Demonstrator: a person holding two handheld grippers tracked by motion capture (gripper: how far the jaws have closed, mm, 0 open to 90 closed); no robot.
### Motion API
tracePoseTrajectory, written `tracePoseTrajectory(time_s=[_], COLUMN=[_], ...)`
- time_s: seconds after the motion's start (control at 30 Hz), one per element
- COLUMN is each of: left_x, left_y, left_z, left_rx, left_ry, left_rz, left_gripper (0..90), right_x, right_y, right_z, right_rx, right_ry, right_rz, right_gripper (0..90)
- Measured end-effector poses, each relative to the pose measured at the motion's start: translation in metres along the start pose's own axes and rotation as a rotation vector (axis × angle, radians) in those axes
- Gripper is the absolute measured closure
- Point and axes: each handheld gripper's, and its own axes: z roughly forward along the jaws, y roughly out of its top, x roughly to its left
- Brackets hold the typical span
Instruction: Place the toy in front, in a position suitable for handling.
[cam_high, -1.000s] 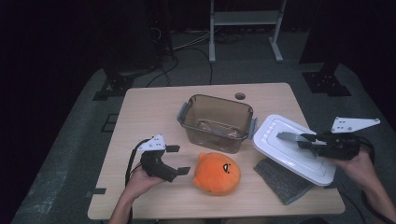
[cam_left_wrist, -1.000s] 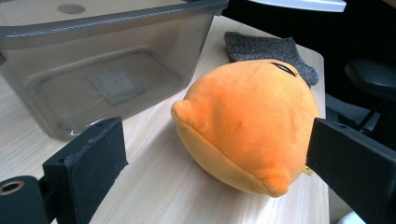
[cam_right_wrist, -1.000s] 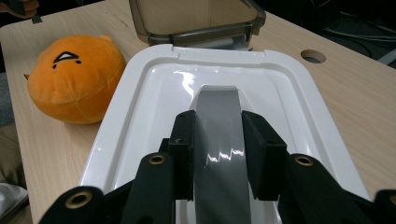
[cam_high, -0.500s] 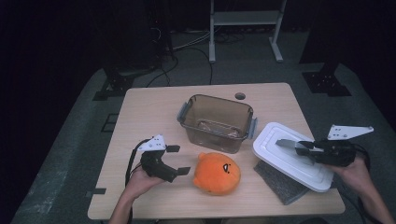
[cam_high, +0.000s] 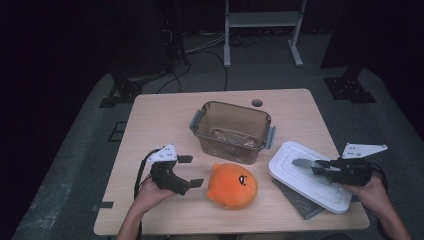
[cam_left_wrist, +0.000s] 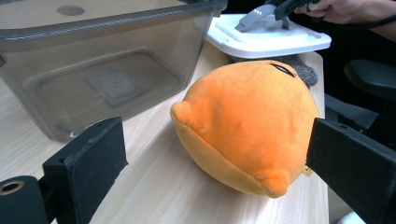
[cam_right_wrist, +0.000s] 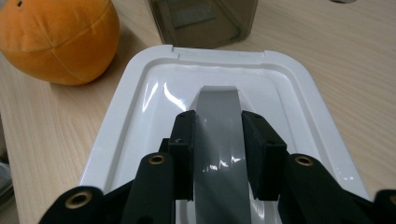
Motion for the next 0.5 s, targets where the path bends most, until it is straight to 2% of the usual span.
tracePoseTrajectory(time_s=[0.5], left_x=[0.0], left_y=[0.0], left_z=[-0.001], left_rx=[-0.001], left_ry=[0.002], left_rz=[-0.001], left_gripper=[3.9], right_x=[0.001], right_y=[-0.021], right_z=[0.016], right_rx=[0.004], right_ry=[0.021], right_rz=[0.049], right_gripper=[65.6])
